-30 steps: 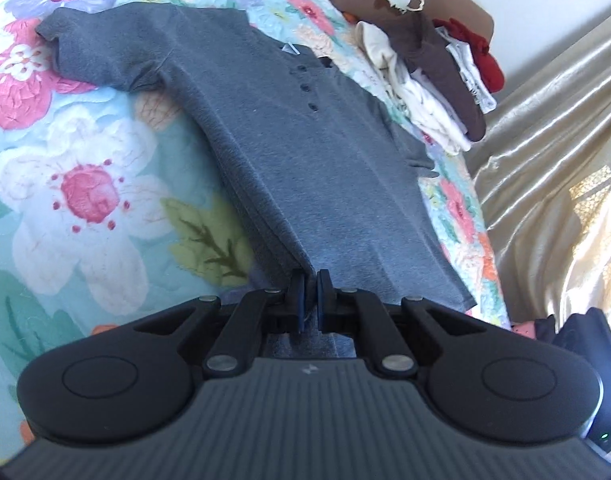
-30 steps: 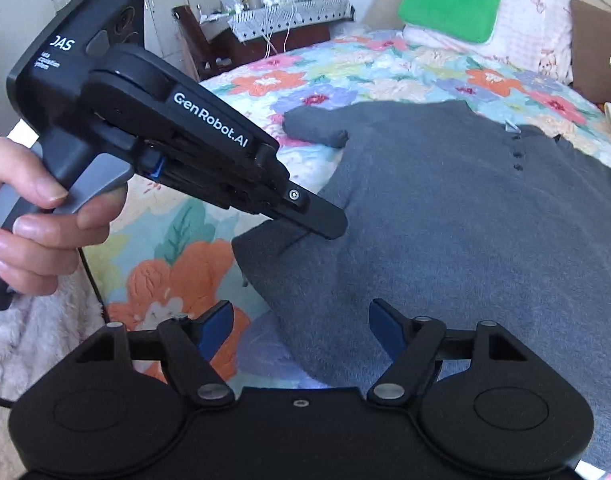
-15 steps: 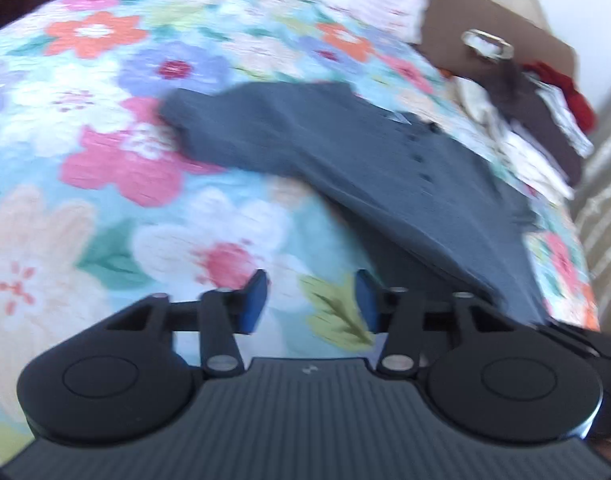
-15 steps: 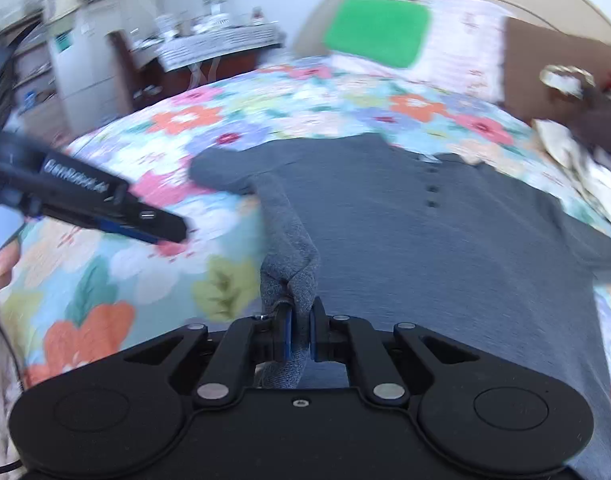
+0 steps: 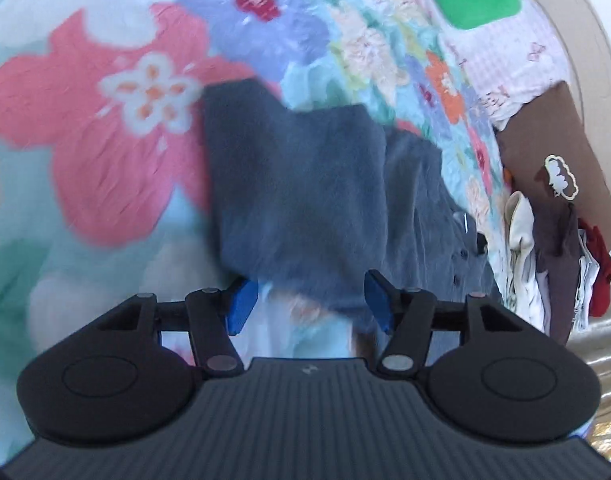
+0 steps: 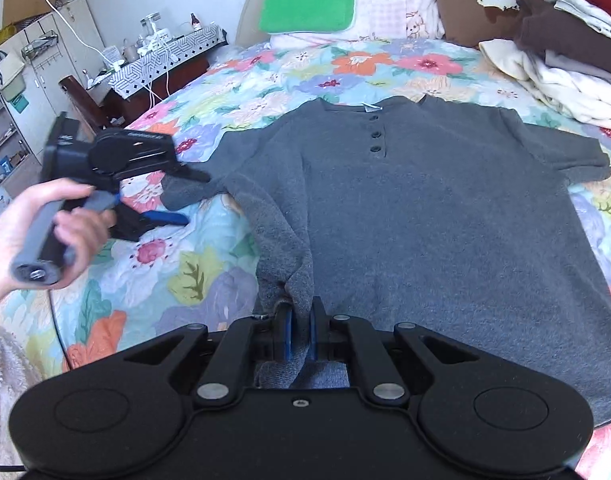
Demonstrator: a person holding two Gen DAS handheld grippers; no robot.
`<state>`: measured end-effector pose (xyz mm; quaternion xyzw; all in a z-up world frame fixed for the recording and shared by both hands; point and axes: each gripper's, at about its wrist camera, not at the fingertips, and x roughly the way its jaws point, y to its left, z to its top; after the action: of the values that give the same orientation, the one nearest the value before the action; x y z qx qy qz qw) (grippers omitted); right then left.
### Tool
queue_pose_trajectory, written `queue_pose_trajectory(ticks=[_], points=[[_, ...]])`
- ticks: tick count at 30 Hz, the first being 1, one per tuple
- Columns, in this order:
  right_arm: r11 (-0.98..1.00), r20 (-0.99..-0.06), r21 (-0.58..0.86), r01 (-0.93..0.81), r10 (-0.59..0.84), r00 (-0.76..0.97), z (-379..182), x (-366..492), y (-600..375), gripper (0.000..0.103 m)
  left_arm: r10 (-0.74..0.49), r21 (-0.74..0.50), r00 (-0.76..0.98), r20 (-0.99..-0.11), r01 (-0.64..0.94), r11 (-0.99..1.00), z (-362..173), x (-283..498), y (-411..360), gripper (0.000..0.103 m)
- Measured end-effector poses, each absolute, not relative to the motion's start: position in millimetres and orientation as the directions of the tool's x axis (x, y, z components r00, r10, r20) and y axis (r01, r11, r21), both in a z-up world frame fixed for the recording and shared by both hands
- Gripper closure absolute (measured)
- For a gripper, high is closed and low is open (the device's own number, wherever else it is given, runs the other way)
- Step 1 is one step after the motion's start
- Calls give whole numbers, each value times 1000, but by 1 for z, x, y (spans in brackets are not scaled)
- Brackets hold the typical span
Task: Fold clothes
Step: 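Lift the grey shirt's side with both grippers, fold it over the body, release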
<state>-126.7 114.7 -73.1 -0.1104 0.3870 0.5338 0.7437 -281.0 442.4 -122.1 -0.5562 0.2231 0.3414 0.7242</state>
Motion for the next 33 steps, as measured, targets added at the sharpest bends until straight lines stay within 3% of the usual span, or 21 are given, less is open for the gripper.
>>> queue_pose_trajectory(ticks=[1,2,3,4,5,9,12,14,20,25,28,33], points=[[397,-688,245,-884,714,131,-73,-127,115,94,272,-642,666,-694,-744,184,-122,-277,444,49],[390,-685,247,-887,718,125,-73,-127,114,94,298,-630,665,-685,-746,218,-121,-274,445,60],[382,-683,250,-890,721,117,-73,-127,114,94,323,-616,665,-674,-747,253,-121,-270,446,86],[374,-681,253,-892,724,110,-73,-126,113,94,345,-600,664,-663,-747,285,-120,-267,447,95],[366,-679,264,-892,727,97,-75,-126,112,94,345,-586,663,-665,-749,309,-119,-265,448,97],[286,-659,323,-902,752,2,-73,-134,107,94,353,-534,664,-660,-744,402,-109,-257,449,98],[307,-664,226,-924,743,84,-68,-135,106,94,375,-504,682,-628,-724,471,-89,-245,443,98],[311,-652,270,-911,756,65,-66,-123,101,94,383,-481,686,-619,-716,506,-72,-226,437,98],[334,-642,166,-928,751,155,-60,-102,81,94,339,-385,739,-582,-618,686,-5,-130,405,98],[424,-615,205,-882,757,221,-57,-62,48,94,248,-331,830,-500,-448,831,38,-41,355,98],[478,-609,218,-851,748,264,-59,-39,27,94,199,-301,836,-512,-391,870,44,14,321,98],[554,-638,263,-790,714,289,-81,-9,-1,94,124,-305,791,-600,-369,878,7,94,280,98]])
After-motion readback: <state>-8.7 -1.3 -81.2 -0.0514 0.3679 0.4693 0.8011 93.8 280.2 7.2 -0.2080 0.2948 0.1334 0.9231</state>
